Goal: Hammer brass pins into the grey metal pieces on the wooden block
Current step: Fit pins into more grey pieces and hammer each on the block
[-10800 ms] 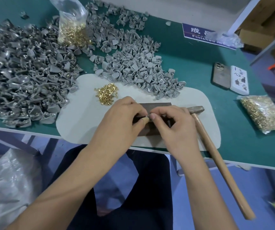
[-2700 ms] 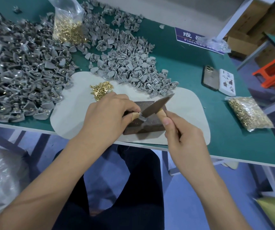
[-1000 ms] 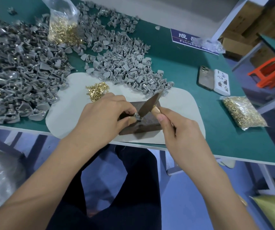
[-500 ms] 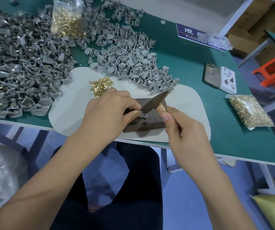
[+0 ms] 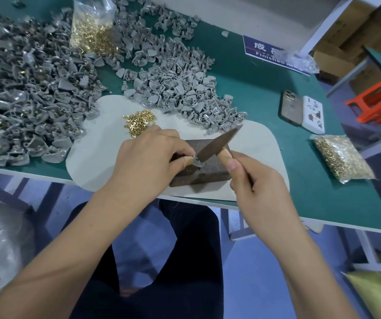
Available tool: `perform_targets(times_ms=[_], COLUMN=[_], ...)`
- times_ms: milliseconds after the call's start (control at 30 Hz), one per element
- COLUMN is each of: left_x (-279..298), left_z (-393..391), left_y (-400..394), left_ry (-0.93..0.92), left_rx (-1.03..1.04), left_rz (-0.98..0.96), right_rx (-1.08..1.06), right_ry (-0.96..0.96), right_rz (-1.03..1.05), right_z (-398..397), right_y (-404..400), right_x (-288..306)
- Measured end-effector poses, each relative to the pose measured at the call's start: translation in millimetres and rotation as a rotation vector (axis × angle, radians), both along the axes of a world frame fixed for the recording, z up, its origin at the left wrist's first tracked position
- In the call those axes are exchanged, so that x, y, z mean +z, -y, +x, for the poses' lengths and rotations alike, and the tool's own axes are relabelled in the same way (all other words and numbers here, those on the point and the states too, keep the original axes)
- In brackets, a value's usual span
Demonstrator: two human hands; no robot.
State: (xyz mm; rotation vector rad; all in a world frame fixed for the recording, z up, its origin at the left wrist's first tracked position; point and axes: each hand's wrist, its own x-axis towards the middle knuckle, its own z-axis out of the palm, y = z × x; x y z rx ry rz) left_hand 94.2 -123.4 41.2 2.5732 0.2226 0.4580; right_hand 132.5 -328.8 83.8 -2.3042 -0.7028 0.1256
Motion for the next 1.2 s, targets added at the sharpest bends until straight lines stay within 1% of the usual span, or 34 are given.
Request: perform_targets(times_ms=[133,333,533,733,933,1033,1133,1200], left_x=[0.2,0.0,-0.7,-1.7,-1.3,-2.4,-4.3,-4.4], left_z=[-0.2,-0.6,-0.5,0.2,0.3,1.3,1.0,1.0], left_y=[-0.4,-0.3,0.4,0.1,0.6,0.1,0.1,-0.2], left_ry=[-0.008,-0.012,0.001,0.017,0.016,0.022,0.032,0.036], left_rx=[0.002,0.005,0.048,0.057,0.052,0.055,0.051,0.047], left_rz=[-0.002,0.002,0.008,-0.004,-0.011,-0.012,-0.013,-0.018], right_rx=[0.002,0.005,-0.059,-0.003,-0.041,-0.08,-0.01,-0.003], right_ry=[0.013,0.047,0.11,0.027,0.101,0.132,0.044,0.049], right_rz=[-0.039,-0.031,0.047,0.024,0.066,0.115,0.053,0.021], right_z=[0.6,0.5,6.1,4.0,6.8,4.0,-1.0,3.0], right_y=[0.1,-0.6,2.2,-0.4,2.0,1.2,1.0,4.9], right_x=[-2.3,-3.3,4.2,-6.8,8.6,3.6,-6.5,-5.5])
